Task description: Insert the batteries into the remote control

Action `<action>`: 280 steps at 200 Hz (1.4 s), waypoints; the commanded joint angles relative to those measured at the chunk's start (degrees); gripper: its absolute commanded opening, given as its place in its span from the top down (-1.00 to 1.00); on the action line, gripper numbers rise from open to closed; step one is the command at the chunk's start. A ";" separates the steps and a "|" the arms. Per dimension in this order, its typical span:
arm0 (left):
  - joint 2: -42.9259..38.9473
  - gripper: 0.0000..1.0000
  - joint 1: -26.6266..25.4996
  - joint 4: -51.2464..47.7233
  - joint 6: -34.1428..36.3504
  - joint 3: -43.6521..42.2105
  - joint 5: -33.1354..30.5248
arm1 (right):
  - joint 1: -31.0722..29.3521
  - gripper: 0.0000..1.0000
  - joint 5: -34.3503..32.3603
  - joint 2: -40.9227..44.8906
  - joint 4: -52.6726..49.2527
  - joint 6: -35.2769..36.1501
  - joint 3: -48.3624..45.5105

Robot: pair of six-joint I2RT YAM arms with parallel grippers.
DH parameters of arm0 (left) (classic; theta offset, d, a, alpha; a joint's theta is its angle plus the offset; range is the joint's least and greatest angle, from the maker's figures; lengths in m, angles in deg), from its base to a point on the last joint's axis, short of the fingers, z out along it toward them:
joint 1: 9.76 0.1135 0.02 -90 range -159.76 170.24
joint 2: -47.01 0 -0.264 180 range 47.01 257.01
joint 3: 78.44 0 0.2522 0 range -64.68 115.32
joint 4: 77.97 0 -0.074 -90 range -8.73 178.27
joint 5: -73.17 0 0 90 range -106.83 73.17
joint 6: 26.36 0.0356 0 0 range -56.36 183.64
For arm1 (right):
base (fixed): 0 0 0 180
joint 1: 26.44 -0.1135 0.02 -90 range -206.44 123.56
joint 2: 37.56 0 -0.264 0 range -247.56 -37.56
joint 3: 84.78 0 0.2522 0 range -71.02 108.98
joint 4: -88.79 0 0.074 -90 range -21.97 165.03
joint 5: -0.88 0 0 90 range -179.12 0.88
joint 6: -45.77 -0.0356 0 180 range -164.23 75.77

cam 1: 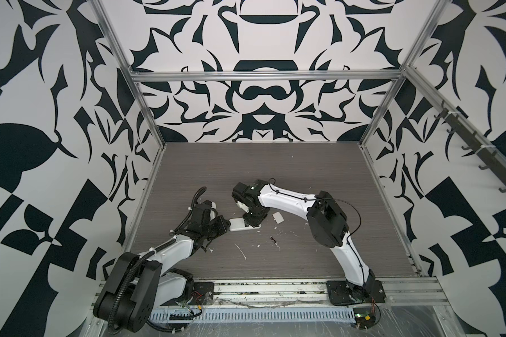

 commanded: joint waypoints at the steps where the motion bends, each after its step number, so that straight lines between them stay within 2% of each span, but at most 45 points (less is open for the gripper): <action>1: -0.62 0.74 -0.18 0.23 0.79 -1.28 0.58 | -0.43 0.57 -6.18 -1.70 -2.82 -1.22 1.96; 45: -0.45 0.74 -0.20 0.15 0.77 -1.22 0.62 | -1.85 0.48 -13.60 -2.73 -3.37 -2.42 3.31; 74: -0.75 0.74 -0.18 0.06 0.72 -1.37 0.75 | -1.88 0.34 -13.65 -2.08 -1.03 -3.79 1.68; 92: -0.60 0.74 -0.20 0.15 0.73 -1.43 0.93 | -1.90 0.09 -11.60 -1.46 1.52 -4.47 0.37; 106: -0.55 0.74 -0.16 0.05 0.79 -1.26 1.04 | -1.67 0.02 -10.13 -0.83 3.86 -5.01 -1.04; 127: -0.83 0.74 -0.13 -0.03 0.77 -1.37 1.22 | -1.36 0.03 -9.02 -0.83 5.04 -5.39 -1.66; 150: -0.82 0.74 -0.19 0.01 0.77 -1.35 1.11 | -1.23 0.22 -9.72 -1.33 4.64 -5.26 -1.55; 213: -0.62 0.75 -0.20 0.17 0.78 -1.39 1.01 | -2.80 0.42 -19.02 -1.14 0.22 -4.03 -0.04; 239: -0.53 0.74 -0.17 0.06 0.77 -1.29 1.11 | -3.71 0.35 -20.62 -2.35 0.54 -4.72 0.24; 257: -0.40 0.74 -0.20 -0.03 0.77 -1.21 1.10 | -3.64 0.23 -18.24 -1.63 3.64 -5.17 -1.40; 280: -0.29 0.75 -0.20 -0.12 0.77 -1.08 0.98 | -3.23 0.21 -14.24 0.51 8.31 -6.30 -4.44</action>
